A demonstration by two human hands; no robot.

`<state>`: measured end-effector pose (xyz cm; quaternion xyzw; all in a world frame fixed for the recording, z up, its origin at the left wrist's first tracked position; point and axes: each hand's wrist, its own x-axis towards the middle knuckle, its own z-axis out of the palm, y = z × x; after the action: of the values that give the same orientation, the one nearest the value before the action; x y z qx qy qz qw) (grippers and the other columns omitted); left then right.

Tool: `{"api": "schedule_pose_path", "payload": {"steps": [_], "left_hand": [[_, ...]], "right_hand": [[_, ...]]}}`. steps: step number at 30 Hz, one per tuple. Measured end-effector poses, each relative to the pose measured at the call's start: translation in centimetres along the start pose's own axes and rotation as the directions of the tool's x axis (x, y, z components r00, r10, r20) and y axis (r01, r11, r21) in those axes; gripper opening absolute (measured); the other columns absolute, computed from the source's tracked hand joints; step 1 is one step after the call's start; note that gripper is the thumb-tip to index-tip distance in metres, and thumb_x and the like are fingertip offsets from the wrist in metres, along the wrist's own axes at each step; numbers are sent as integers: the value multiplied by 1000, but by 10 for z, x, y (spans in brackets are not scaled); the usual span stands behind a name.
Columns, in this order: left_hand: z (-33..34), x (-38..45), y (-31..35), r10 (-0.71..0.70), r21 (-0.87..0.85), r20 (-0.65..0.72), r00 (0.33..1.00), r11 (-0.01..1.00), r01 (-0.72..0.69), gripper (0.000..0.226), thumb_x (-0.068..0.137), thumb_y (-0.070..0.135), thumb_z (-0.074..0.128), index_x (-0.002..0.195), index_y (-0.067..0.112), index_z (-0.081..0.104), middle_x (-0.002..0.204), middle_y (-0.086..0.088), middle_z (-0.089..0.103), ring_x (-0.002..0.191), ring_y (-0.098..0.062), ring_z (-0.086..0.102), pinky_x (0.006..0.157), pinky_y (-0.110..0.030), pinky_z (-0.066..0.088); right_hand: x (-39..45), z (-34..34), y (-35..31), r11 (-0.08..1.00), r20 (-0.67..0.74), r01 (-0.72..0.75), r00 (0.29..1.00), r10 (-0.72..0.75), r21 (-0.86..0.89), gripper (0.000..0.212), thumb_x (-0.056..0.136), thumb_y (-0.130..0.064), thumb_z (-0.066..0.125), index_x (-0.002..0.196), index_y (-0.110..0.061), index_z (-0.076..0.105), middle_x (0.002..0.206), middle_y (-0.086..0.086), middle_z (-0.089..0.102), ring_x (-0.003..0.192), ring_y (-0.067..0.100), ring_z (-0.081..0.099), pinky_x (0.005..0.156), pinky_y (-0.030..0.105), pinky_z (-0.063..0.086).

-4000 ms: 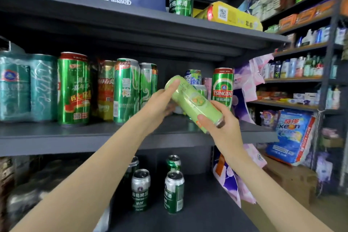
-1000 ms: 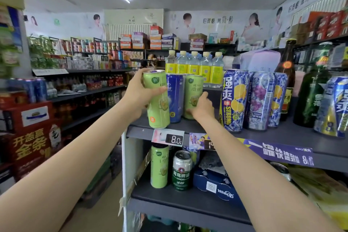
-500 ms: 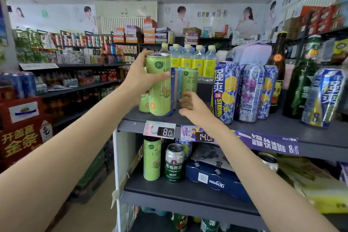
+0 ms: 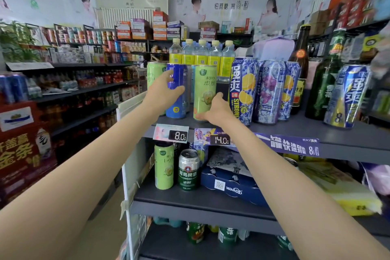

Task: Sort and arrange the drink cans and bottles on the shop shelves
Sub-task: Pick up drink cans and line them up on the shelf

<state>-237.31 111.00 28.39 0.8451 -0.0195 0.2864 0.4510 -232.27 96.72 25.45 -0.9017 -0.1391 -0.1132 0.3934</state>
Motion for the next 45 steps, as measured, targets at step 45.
{"api": "schedule_pose_path", "payload": {"steps": [45], "left_hand": [[-77,-103,-21,-18,-164,356,934,983,82,41,60,27,78,98,29,64,93,10,73,86,-5,68,73,-20,56]], "right_hand": [[-23,-2,11,964,-48,262,963,-264,-56,57,82,-21,71,124,-6,35,123,14,47,99,22,48,74,25,34]]}}
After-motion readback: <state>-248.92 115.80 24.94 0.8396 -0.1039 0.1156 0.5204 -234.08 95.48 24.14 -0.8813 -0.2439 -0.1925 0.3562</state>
